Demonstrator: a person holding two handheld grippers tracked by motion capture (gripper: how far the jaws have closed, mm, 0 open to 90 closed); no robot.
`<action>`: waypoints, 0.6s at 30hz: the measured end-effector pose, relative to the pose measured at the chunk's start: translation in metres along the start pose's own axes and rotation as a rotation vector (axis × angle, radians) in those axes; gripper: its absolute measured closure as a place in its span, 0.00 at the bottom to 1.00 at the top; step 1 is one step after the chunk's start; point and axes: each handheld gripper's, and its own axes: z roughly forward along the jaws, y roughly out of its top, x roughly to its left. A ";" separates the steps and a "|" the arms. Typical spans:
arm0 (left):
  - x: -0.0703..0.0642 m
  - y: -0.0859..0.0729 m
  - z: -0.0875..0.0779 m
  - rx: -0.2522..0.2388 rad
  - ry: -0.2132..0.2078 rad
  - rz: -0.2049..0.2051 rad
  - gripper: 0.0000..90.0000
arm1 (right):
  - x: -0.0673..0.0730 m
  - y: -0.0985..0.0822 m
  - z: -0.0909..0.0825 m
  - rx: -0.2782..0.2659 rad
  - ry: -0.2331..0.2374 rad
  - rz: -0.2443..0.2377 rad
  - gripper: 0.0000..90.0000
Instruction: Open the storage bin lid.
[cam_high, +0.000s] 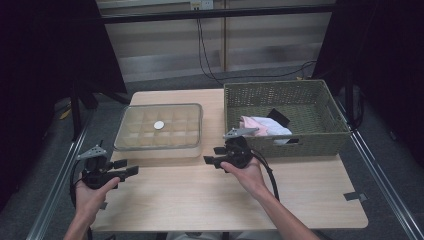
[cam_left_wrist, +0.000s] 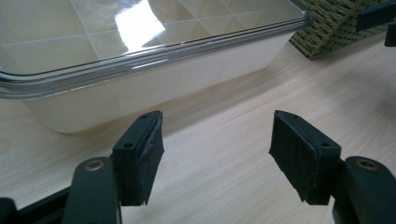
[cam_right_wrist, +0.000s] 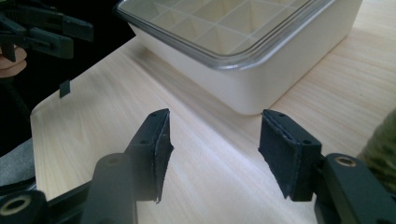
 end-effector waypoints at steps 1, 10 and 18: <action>0.000 0.000 0.000 0.000 0.000 0.000 0.38 | 0.000 0.000 0.000 0.000 0.000 0.000 0.48; 0.016 0.009 -0.001 -0.019 0.048 -0.014 0.37 | -0.003 0.023 0.011 0.014 0.004 -0.004 0.48; 0.023 0.017 0.003 -0.016 0.063 -0.009 0.39 | -0.006 0.039 0.019 0.027 0.001 0.006 0.46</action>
